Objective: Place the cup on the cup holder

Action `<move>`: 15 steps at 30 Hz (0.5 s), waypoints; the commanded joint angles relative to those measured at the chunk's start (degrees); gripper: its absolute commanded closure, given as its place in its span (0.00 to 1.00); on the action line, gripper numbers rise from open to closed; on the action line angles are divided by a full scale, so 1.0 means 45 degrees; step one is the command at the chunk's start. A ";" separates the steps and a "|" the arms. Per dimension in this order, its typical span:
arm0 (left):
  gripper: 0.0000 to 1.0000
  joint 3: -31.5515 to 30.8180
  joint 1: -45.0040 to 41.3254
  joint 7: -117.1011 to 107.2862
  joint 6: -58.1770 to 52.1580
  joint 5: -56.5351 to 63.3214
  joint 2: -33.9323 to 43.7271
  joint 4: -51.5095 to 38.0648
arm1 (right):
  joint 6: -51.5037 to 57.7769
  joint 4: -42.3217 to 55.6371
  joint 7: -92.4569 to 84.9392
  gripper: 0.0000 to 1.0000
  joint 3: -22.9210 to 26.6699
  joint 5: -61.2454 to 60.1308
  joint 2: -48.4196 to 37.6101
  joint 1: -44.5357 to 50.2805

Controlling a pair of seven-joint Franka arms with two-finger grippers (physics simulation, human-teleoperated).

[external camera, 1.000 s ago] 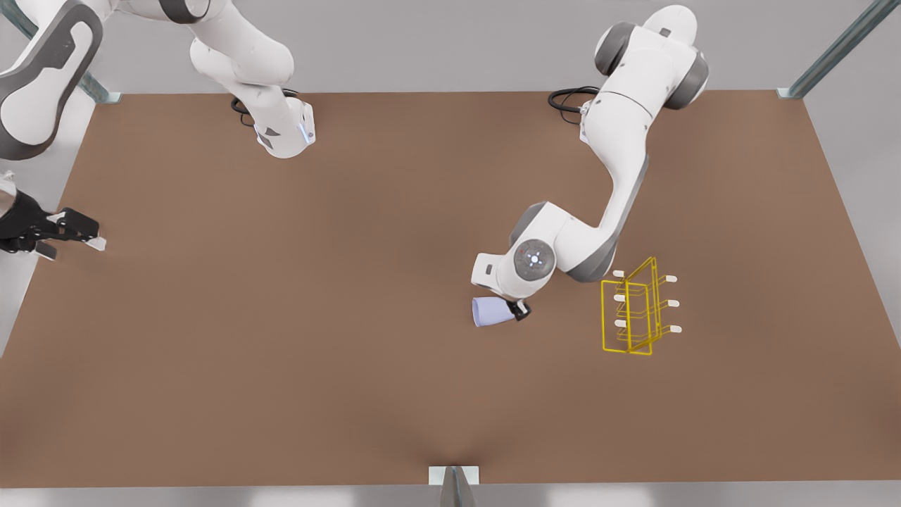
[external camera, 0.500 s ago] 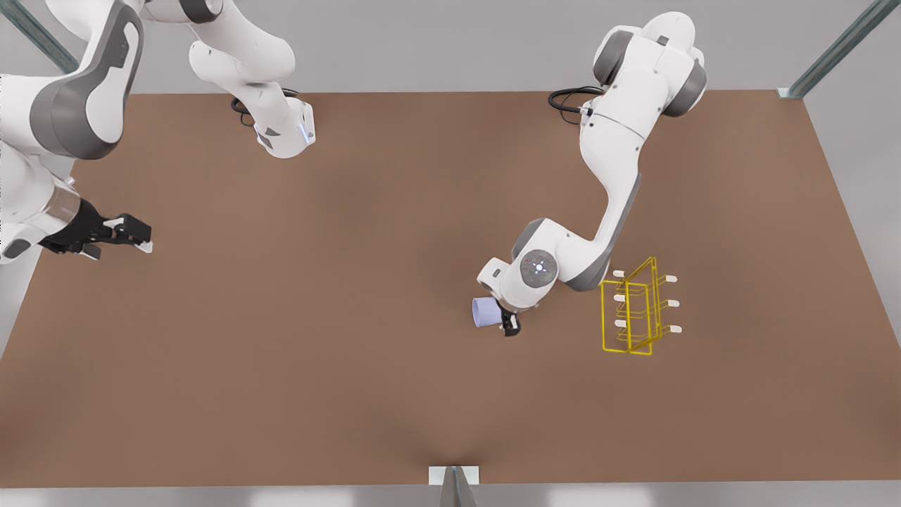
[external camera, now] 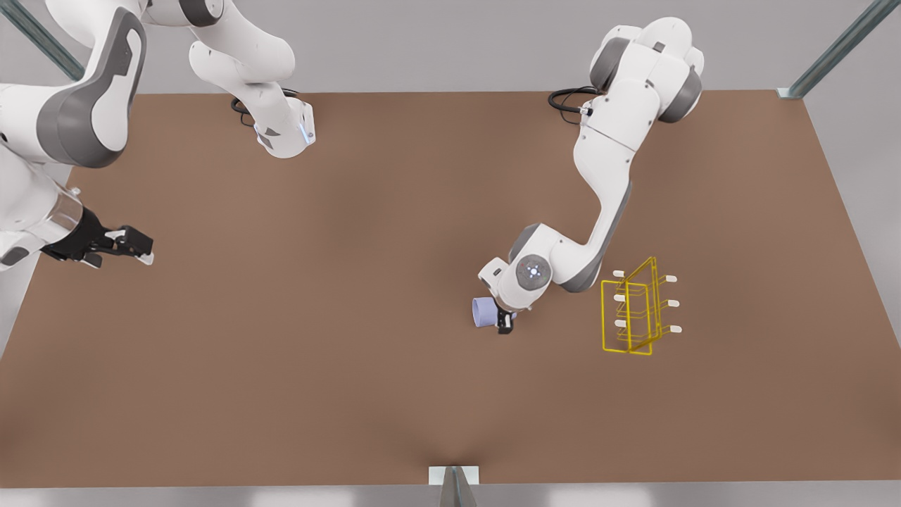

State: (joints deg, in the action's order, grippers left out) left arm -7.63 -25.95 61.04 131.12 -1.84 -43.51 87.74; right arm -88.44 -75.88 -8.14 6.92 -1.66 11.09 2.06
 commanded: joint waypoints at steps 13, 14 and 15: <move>0.00 -0.0101 -0.0072 0.0049 0.0316 -0.0137 -0.0722 -0.0026 | -0.0269 0.0007 0.0774 0.00 0.0004 -0.0021 0.0015 -0.0008; 0.00 -0.0101 -0.0072 0.0049 0.0336 -0.0215 -0.0762 -0.0026 | -0.0269 0.0007 0.0774 0.00 0.0004 -0.0002 0.0015 0.0012; 0.00 -0.0101 -0.0072 0.0049 0.0336 -0.0254 -0.0781 -0.0026 | -0.0269 0.0007 0.0774 0.00 0.0004 -0.0021 0.0015 -0.0008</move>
State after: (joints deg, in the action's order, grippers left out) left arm -8.05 -26.28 61.84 132.45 -2.48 -47.04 87.65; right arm -89.56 -75.88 -6.19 6.92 -1.70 11.23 2.05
